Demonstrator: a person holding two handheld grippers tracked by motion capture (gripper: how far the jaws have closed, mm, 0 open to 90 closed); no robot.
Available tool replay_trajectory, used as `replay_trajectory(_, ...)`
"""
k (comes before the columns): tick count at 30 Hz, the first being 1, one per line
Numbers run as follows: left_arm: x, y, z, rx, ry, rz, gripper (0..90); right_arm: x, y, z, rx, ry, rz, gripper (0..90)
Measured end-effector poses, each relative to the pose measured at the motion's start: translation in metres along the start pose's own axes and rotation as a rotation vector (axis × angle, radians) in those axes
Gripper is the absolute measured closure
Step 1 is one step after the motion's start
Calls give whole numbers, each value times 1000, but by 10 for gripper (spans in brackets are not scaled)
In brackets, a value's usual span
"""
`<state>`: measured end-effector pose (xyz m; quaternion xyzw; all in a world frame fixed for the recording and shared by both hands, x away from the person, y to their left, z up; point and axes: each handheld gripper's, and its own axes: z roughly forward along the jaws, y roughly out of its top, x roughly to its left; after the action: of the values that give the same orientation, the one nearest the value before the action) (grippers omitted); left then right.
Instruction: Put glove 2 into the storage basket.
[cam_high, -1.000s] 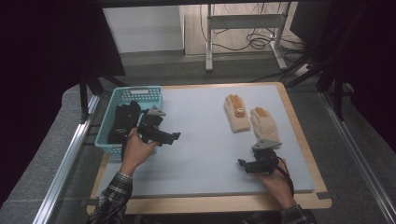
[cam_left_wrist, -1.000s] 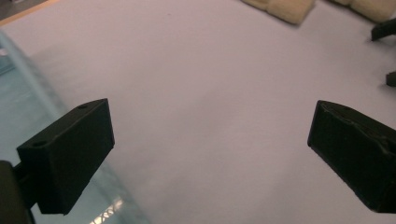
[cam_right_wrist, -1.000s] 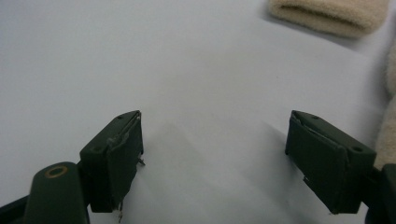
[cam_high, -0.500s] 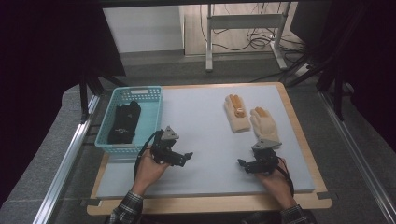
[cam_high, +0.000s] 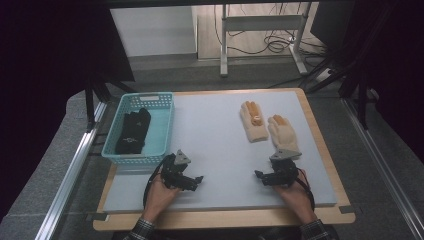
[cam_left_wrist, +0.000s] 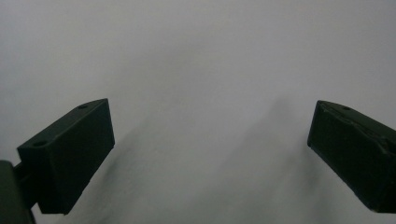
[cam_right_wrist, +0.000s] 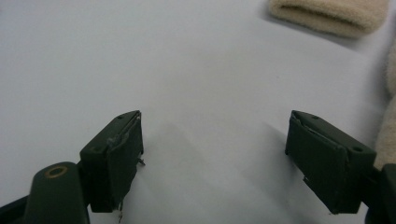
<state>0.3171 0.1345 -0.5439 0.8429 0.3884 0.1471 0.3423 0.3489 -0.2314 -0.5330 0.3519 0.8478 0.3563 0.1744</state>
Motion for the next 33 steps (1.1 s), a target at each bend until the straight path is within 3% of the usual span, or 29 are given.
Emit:
replay_trajectory(4,0,-5,2,-2,4,-36,12,0,0,0,0,0,0,188)
replay_trajectory(21,-1,-6,2,-7,11,-41,10,0,0,0,1,1,1,195)
replay_trajectory(29,-1,-6,2,-7,10,-43,10,-5,9,-9,-32,26,27,280)
replay_trajectory(33,0,-6,2,-2,11,-39,10,-21,21,-21,-52,8,37,353)
